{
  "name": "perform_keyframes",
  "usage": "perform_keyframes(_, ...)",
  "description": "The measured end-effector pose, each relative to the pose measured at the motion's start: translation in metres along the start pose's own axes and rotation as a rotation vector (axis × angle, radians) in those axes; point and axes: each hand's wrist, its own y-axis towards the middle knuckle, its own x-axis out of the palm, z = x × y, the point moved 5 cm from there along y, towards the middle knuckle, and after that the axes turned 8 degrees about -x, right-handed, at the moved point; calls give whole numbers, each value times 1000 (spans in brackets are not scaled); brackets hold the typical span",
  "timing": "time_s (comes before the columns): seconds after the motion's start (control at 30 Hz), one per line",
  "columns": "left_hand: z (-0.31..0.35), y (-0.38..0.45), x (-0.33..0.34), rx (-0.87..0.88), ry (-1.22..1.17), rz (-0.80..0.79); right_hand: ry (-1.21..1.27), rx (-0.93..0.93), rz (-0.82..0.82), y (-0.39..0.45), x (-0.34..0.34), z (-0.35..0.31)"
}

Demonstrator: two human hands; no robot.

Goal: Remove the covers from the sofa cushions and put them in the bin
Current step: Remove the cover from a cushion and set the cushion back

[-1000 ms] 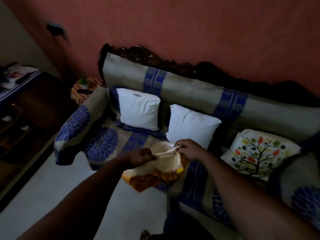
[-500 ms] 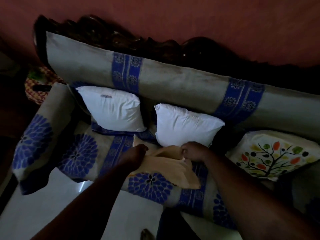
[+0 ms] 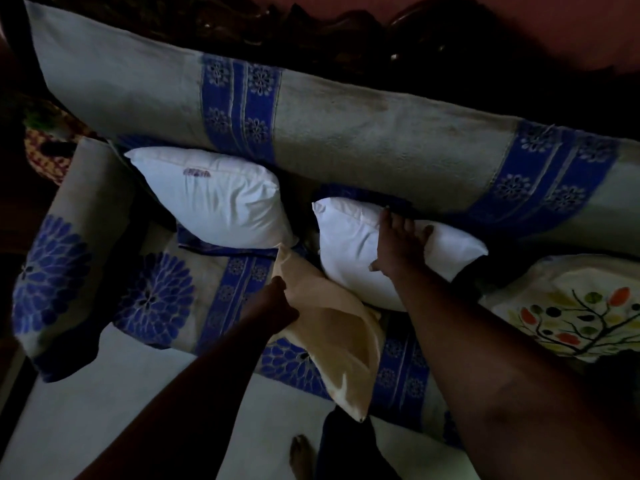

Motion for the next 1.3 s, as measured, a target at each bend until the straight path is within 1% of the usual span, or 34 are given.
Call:
perform_keyframes(0.1, -9, 0, 0, -20, 204, 35, -101, -43, 58, -9, 2, -3)
perform_keyframes(0.17, -9, -4, -1, -46, 321, 112, -122, -88, 95, -19, 2, -2)
perform_keyframes(0.2, -9, -9, -3, -54, 351, 155, -109, -103, 75, -26, 3, 0)
perform_keyframes(0.23, -9, -13, -4, -52, 365, 198, -88, -114, 55, -33, 3, 1)
perform_keyframes(0.27, -9, -20, -8, -40, 368, 241, -58, -121, 77, -44, 1, 6)
perform_keyframes(0.33, -13, -28, -13, 10, 400, 316, 55, -122, 184, -67, -6, 20)
perform_keyframes(0.37, -17, -35, -16, 46, 418, 323, 156, -112, 256, -85, -11, 30)
perform_keyframes(0.43, -32, -47, -24, 60, 299, 267, 402, -86, 389, -125, -21, 47)
perform_keyframes(0.5, -43, -59, -33, 64, 100, 193, 654, -6, 458, -162, -30, 60)
perform_keyframes(0.57, -54, -84, -45, 103, -78, 177, 831, 56, 530, -207, -47, 59)
perform_keyframes(0.6, -60, -104, -54, 129, -165, 212, 899, 62, 577, -231, -56, 55)
perform_keyframes(0.7, -84, -144, -70, 173, -377, 310, 1042, 78, 656, -284, -68, 40)
perform_keyframes(0.8, -115, -178, -81, 206, -509, 413, 1111, 74, 735, -334, -64, 29)
perform_keyframes(0.9, -142, -212, -91, 211, -634, 445, 1155, 49, 823, -389, -61, 18)
perform_keyframes(0.97, -162, -233, -100, 186, -547, 489, 1189, 34, 854, -419, -59, 13)
perform_keyframes(1.0, -171, -244, -104, 153, -439, 526, 1210, 27, 871, -430, -56, 13)
perform_keyframes(1.07, -192, -264, -110, 73, -196, 597, 1322, -1, 904, -456, -53, 8)
perform_keyframes(1.13, -209, -279, -115, 12, -72, 634, 1466, -29, 925, -475, -50, 5)
perform_keyframes(1.2, -219, -286, -115, -10, -35, 610, 1608, -50, 916, -488, -46, 3)
perform_keyframes(1.3, -224, -292, -110, -32, -95, 516, 1755, -92, 891, -496, -43, 7)
